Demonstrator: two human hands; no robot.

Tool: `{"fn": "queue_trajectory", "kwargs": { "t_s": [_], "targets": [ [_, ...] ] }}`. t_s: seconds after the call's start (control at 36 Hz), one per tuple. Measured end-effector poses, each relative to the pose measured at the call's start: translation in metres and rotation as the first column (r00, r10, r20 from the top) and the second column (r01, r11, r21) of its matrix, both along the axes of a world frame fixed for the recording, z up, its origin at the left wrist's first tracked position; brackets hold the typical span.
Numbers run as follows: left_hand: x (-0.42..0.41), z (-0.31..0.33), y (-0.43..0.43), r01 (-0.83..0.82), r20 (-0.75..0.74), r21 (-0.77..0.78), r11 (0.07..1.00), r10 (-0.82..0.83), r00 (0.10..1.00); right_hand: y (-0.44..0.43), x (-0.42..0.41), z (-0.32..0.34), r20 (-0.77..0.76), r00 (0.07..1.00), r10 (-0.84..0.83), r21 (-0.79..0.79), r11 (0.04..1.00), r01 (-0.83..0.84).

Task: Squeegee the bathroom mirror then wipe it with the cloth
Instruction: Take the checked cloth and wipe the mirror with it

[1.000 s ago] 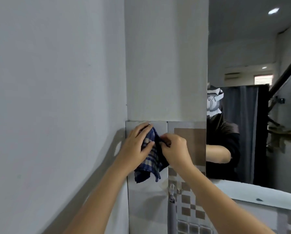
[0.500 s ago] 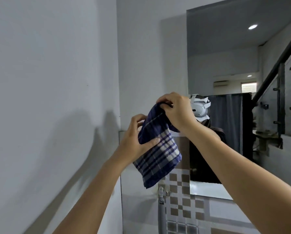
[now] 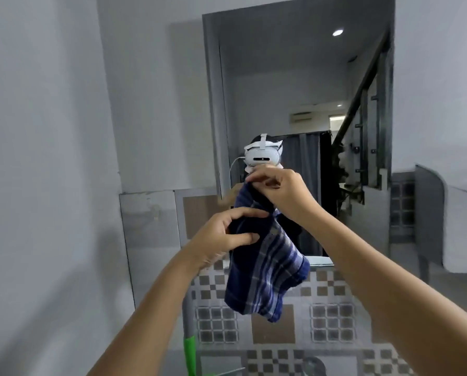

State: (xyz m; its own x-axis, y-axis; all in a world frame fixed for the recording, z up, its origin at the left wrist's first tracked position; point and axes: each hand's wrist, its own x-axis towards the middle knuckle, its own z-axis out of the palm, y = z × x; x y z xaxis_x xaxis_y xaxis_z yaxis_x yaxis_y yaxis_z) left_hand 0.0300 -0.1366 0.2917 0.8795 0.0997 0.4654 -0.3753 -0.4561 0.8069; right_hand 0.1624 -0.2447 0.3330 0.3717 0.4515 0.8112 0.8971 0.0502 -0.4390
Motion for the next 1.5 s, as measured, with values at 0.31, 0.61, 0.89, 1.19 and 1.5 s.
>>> {"fn": "queue_trajectory", "kwargs": {
  "t_s": [0.31, 0.61, 0.89, 1.19, 1.5],
  "targets": [
    [0.038, -0.047, -0.045, -0.003, 0.177, -0.473, 0.881, 0.099, 0.979, -0.097, 0.014, -0.125, -0.315, 0.948, 0.03, -0.028, 0.999, -0.041],
    [0.044, -0.064, -0.069, 0.039, 0.139, -0.461, 0.887, 0.029, 0.99, -0.091, 0.019, -0.148, -0.56, 0.676, 0.479, 0.327, 0.877, -0.351],
    [0.032, -0.059, -0.05, 0.12, 0.117, -0.45, 0.885, -0.075, 0.99, -0.076, 0.004, -0.138, -0.642, 0.548, 0.537, 0.348, 0.84, -0.415],
    [0.014, -0.04, 0.003, 0.145, 0.155, -0.374, 0.916, -0.092, 0.984, -0.033, -0.026, -0.123, -0.6, 0.602, 0.527, 0.362, 0.85, -0.383],
    [0.009, -0.035, 0.044, 0.257, 0.181, -0.46, 0.85, -0.194, 0.964, 0.006, -0.05, -0.12, -0.518, 0.778, 0.356, 0.119, 0.93, -0.347]
  ]
}}
